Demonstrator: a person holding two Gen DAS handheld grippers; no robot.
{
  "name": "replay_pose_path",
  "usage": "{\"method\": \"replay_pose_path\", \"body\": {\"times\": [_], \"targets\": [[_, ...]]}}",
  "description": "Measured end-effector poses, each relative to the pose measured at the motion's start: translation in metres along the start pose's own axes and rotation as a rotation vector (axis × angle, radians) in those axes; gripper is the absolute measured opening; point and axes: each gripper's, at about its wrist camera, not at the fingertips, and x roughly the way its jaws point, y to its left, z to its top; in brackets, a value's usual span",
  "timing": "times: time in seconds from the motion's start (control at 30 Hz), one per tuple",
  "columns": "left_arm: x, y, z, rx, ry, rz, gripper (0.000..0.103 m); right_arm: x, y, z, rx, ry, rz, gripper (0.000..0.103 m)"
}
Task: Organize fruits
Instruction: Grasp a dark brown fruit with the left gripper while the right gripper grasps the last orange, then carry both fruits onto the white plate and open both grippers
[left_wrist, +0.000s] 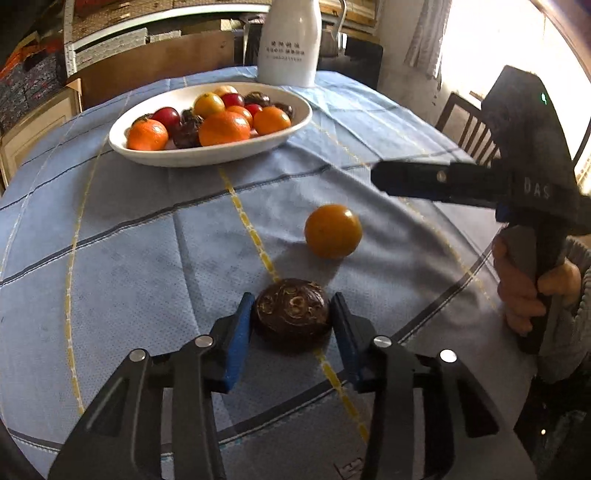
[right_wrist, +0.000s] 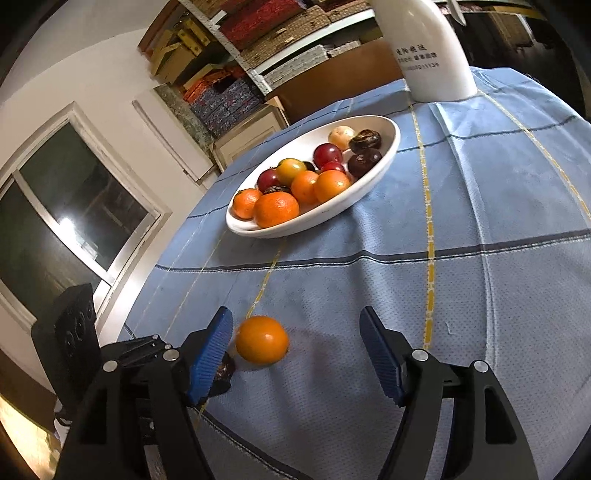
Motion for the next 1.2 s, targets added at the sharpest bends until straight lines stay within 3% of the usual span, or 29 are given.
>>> {"method": "replay_pose_path", "body": {"times": [0.07,0.17,0.33,0.43,0.47,0.5,0.7,0.83,0.97,1.2], "targets": [[-0.011,0.012,-0.001,-0.059,-0.052,-0.006,0.042,-0.001,0.007,0.000,-0.030,-0.007,0.002,0.072],[-0.017,0.030,0.000,-0.126,-0.079,0.053,0.041,0.003,0.022,-0.002,-0.098,0.008,-0.019,0.072],[-0.015,0.050,0.002,-0.193,-0.066,0.101,0.042,0.020,0.044,-0.005,-0.194,0.079,-0.100,0.072],[-0.010,0.054,0.002,-0.206,-0.034,0.090,0.042,0.034,0.053,-0.008,-0.243,0.140,-0.148,0.057],[-0.007,0.054,0.002,-0.208,-0.021,0.087,0.042,0.037,0.055,-0.009,-0.248,0.157,-0.153,0.044],[-0.004,0.055,0.003,-0.209,-0.006,0.085,0.042,0.041,0.055,-0.010,-0.250,0.172,-0.154,0.039],[-0.002,0.047,0.003,-0.173,0.000,0.074,0.042,0.041,0.048,-0.009,-0.213,0.182,-0.109,0.038],[-0.012,0.041,0.009,-0.147,-0.064,0.088,0.042,0.031,0.032,-0.004,-0.126,0.141,-0.057,0.038],[-0.018,0.046,0.040,-0.141,-0.101,0.112,0.041,0.017,0.028,0.015,-0.113,0.086,-0.057,0.038],[-0.011,0.067,0.121,-0.148,-0.159,0.145,0.041,0.011,0.026,0.087,-0.118,-0.020,-0.121,0.038]]}}
